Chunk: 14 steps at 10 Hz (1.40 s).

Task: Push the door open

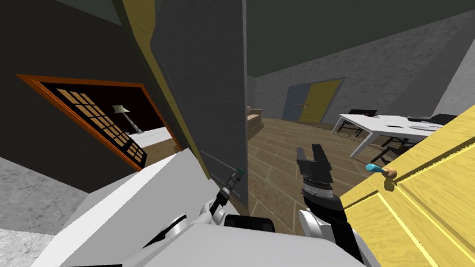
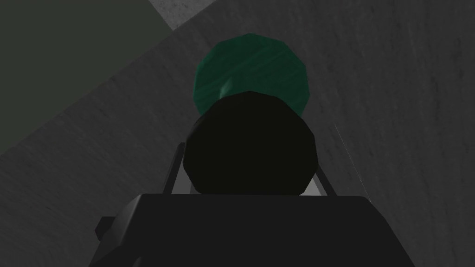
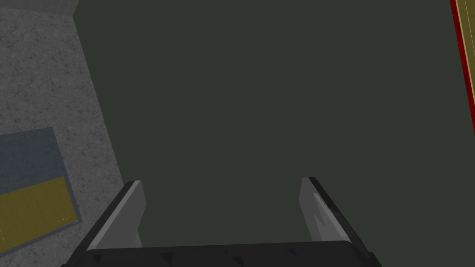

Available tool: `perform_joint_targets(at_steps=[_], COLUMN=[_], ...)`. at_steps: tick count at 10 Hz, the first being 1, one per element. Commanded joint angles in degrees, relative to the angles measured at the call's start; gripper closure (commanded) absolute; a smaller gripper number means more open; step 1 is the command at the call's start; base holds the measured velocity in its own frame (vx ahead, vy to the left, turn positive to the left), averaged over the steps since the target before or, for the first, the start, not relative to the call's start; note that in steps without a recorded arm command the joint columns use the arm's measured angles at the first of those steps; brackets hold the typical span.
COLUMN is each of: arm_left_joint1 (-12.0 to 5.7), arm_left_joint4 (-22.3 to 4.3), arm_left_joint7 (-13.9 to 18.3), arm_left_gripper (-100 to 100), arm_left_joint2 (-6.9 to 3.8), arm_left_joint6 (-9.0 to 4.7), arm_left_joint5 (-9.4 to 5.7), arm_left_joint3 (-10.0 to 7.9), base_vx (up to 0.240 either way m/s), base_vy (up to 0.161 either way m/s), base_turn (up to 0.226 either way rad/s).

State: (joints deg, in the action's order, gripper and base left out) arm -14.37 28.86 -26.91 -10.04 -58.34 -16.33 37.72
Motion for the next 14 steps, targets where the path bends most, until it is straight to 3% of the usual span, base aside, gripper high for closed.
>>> perform_joint_targets(at_steps=[1,4,8,9,13,14], arm_left_joint1=[0.43,0.87,2.20,2.20,3.56,3.56], arm_left_joint4=[0.9,1.4,3.0,3.0,4.6,4.6], arm_left_joint7=[2.9,6.3,13.2,13.4,20.2,20.6], arm_left_gripper=[100,100,100,100,100,100], arm_left_joint2=[0.31,0.57,1.37,1.37,2.24,2.24], arm_left_joint6=[0.33,0.58,1.30,1.30,2.05,2.05], arm_left_joint5=[-0.84,-1.40,-3.07,-3.07,-4.79,-4.79], arm_left_joint3=[-0.80,-1.31,-2.82,-2.82,-4.38,-4.38], base_vx=[0.059,0.046,0.048,0.038,0.055,0.037], base_vy=[-0.014,-0.017,-0.013,-0.009,-0.015,-0.017], base_turn=[-0.048,-0.033,-0.039,-0.025,-0.043,-0.015])
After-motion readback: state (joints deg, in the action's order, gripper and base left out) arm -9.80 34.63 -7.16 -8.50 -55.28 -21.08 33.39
